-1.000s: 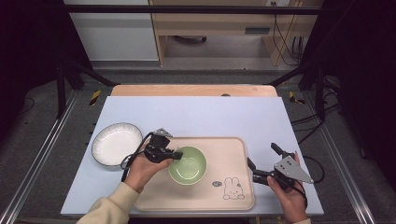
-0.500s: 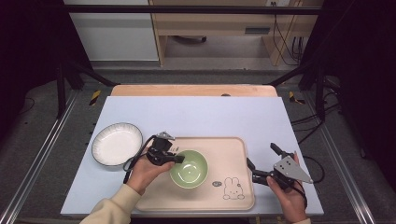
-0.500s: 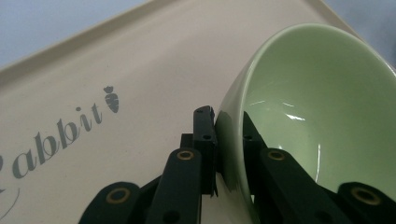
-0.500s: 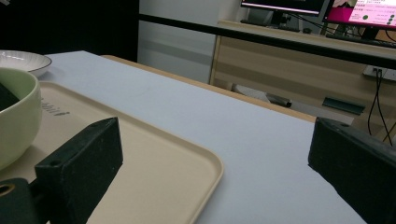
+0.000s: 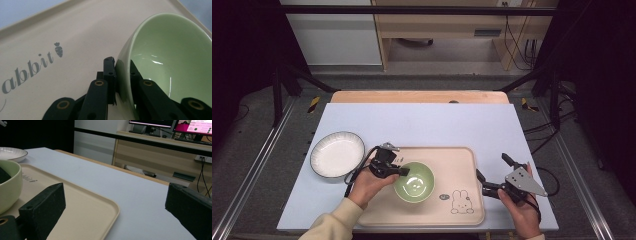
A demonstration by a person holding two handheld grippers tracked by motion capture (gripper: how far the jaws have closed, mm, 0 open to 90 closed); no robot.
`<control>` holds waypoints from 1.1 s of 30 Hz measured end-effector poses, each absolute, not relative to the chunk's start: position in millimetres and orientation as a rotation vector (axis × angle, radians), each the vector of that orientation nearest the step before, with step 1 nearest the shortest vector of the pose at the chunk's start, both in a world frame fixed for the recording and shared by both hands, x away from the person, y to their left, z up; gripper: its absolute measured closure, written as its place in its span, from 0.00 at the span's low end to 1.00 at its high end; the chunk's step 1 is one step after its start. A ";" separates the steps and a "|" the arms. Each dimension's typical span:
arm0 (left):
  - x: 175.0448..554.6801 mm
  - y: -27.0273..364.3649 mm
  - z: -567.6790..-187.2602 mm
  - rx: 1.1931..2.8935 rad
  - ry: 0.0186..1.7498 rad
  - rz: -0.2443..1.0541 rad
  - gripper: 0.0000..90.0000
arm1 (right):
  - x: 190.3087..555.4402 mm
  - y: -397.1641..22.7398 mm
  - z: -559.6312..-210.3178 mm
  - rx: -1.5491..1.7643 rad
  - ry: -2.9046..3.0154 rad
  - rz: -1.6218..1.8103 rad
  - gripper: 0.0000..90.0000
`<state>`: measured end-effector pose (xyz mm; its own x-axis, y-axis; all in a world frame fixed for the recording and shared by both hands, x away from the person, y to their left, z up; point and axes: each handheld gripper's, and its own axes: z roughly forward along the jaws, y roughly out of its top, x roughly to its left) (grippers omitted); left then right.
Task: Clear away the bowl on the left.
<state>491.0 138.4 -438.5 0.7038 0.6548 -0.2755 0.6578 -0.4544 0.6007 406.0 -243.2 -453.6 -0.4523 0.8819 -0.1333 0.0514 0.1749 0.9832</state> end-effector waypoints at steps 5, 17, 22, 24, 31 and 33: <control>491.3 136.4 -440.4 2.207 1.001 -0.007 0.92 | 405.9 -242.9 -453.6 0.897 1.686 1.368 0.03; 494.5 136.7 -441.9 2.200 1.024 -0.025 0.92 | 406.1 -242.7 -453.8 0.899 1.689 1.369 0.03; 495.3 136.0 -442.7 2.204 1.028 -0.023 0.92 | 406.2 -242.7 -453.9 0.900 1.691 1.369 0.04; 495.5 135.0 -442.0 2.216 1.025 -0.017 0.92 | 406.3 -242.7 -454.1 0.897 1.695 1.367 0.04; 496.1 132.7 -441.7 2.223 1.027 -0.008 0.92 | 406.5 -242.3 -454.2 0.897 1.697 1.368 0.04; 496.0 132.1 -441.9 2.223 1.028 -0.002 0.92 | 406.7 -242.3 -454.3 0.899 1.697 1.369 0.04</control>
